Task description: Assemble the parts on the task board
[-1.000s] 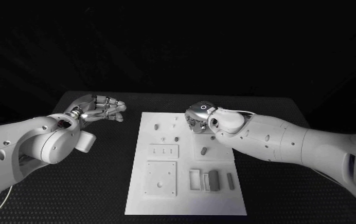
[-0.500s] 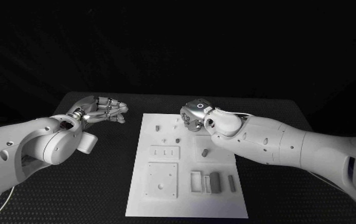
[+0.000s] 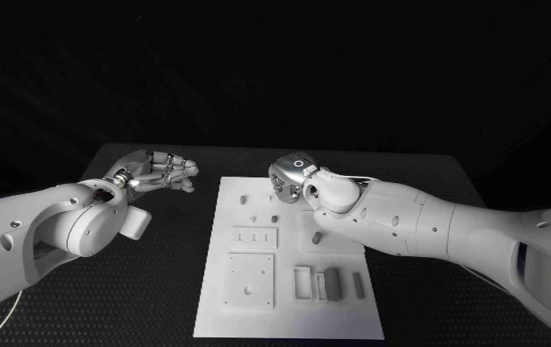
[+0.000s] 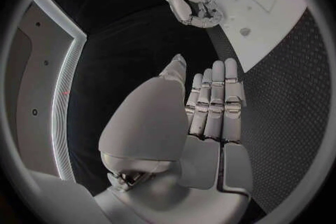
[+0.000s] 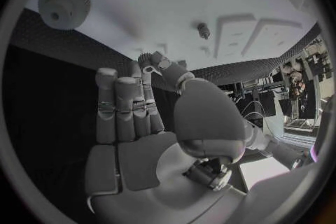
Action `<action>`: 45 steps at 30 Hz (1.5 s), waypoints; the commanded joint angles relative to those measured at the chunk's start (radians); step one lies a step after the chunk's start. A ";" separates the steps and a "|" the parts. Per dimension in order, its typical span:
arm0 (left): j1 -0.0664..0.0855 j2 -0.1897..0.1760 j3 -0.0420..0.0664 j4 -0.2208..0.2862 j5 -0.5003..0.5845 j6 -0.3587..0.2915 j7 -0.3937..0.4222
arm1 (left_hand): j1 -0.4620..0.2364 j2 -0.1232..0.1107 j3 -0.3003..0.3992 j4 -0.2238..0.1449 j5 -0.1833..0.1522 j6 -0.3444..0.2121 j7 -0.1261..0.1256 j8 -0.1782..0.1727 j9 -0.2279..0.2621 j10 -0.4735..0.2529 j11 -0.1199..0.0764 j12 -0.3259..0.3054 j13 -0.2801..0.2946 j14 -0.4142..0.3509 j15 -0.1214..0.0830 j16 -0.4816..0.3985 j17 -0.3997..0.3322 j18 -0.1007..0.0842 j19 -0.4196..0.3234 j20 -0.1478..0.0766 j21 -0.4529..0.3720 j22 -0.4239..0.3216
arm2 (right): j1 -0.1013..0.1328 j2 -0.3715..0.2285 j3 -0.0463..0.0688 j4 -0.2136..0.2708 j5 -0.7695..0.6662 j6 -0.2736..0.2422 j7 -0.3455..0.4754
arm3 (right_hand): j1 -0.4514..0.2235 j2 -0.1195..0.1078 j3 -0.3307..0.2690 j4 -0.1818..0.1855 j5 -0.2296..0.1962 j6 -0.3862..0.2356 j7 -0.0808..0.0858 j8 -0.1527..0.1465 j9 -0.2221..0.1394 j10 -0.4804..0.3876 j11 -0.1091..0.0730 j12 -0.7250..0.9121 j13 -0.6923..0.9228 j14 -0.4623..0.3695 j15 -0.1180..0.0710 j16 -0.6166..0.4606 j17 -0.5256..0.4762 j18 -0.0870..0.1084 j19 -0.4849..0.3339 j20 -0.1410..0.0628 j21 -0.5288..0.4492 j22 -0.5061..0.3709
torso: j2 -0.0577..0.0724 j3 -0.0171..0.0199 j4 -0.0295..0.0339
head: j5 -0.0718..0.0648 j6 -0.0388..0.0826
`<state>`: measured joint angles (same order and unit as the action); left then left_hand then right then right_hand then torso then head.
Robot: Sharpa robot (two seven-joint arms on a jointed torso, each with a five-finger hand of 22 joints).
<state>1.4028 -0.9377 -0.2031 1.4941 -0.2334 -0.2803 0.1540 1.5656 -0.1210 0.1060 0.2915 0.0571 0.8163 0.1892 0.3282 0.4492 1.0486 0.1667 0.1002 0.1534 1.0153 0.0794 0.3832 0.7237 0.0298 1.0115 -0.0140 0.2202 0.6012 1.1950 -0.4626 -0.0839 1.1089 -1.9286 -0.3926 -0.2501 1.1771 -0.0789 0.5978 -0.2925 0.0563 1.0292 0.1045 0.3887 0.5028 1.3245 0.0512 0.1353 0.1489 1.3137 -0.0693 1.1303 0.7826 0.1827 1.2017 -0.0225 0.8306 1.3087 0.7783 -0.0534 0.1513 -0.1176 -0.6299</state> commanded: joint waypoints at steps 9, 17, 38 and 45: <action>0.003 0.013 0.001 -0.003 -0.003 0.009 0.004 | -0.010 -0.003 0.006 -0.002 -0.003 -0.004 0.003 -0.005 -0.002 -0.006 0.002 -0.005 -0.001 0.004 0.003 -0.005 0.002 0.018 0.004 -0.004 -0.007 0.001 | 0.000 0.027 0.000 -0.027 -0.042 0.003 -0.040 | 0.008 0.004 0.010 -0.001 0.003 0.006 0.000 0.000 0.002 0.028 -0.015 0.001 0.047 -0.007 -0.006 0.005 0.001 0.079 -0.005 -0.008 0.005 0.022 | 0.000 -0.0020 0.0023 | -0.003 0.000; 0.005 0.020 0.002 -0.004 -0.004 0.009 0.004 | -0.010 -0.003 0.007 -0.002 -0.003 -0.004 0.003 -0.005 -0.002 -0.006 0.002 -0.006 -0.002 0.004 0.003 -0.005 0.003 0.018 0.004 -0.004 -0.007 0.001 | 0.000 0.050 0.000 -0.063 -0.044 0.004 -0.039 | 0.008 0.004 0.011 -0.001 0.003 0.006 0.000 -0.001 0.003 0.028 -0.015 0.000 0.048 -0.007 -0.006 0.006 0.001 0.079 -0.005 -0.008 0.006 0.022 | 0.001 -0.0021 0.0032 | 0.003 -0.001; 0.031 0.016 0.001 0.009 -0.004 0.005 0.000 | -0.011 -0.006 0.008 -0.002 -0.003 -0.005 0.003 -0.006 -0.002 -0.007 0.003 -0.008 -0.003 0.004 0.003 -0.008 0.005 0.018 0.004 -0.003 -0.008 0.001 | -0.001 0.080 0.001 -0.098 -0.043 0.003 -0.035 | 0.008 0.003 0.013 -0.001 0.003 0.006 0.001 -0.002 0.004 0.028 -0.015 -0.002 0.049 -0.009 -0.006 0.008 0.001 0.079 -0.007 -0.008 0.008 0.022 | 0.017 -0.0033 0.0116 | 0.006 0.004; 0.033 0.016 0.001 0.010 -0.005 0.005 -0.001 | -0.011 -0.007 0.008 -0.002 -0.003 -0.004 0.003 -0.006 -0.002 -0.007 0.003 -0.009 -0.003 0.004 0.003 -0.009 0.006 0.018 0.004 -0.003 -0.009 0.001 | -0.001 0.084 0.001 -0.112 -0.043 0.001 -0.036 | 0.008 0.003 0.013 -0.001 0.003 0.006 0.001 -0.003 0.005 0.028 -0.015 -0.002 0.049 -0.009 -0.006 0.009 0.001 0.079 -0.007 -0.008 0.009 0.022 | 0.018 -0.0036 0.0120 | 0.015 0.005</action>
<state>1.4332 -0.9228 -0.2025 1.5002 -0.2341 -0.2805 0.1497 1.5615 -0.1250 0.1086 0.2889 0.0571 0.8163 0.1892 0.3282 0.4484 1.0487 0.1665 0.0964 0.1518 1.0149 0.0790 0.3792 0.7283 0.0361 1.0114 -0.0140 0.2170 0.6013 1.1950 -0.3802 -0.0832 0.9997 -1.9569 -0.3938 -0.2857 1.1773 -0.0790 0.6029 -0.2927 0.0518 1.0275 0.1062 0.3835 0.5066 1.3246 0.0511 0.1307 0.1489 1.3078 -0.0680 1.1337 0.7820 0.1815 1.1984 -0.0213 0.8345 1.3087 0.7958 -0.0569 0.1628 -0.1055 -0.6252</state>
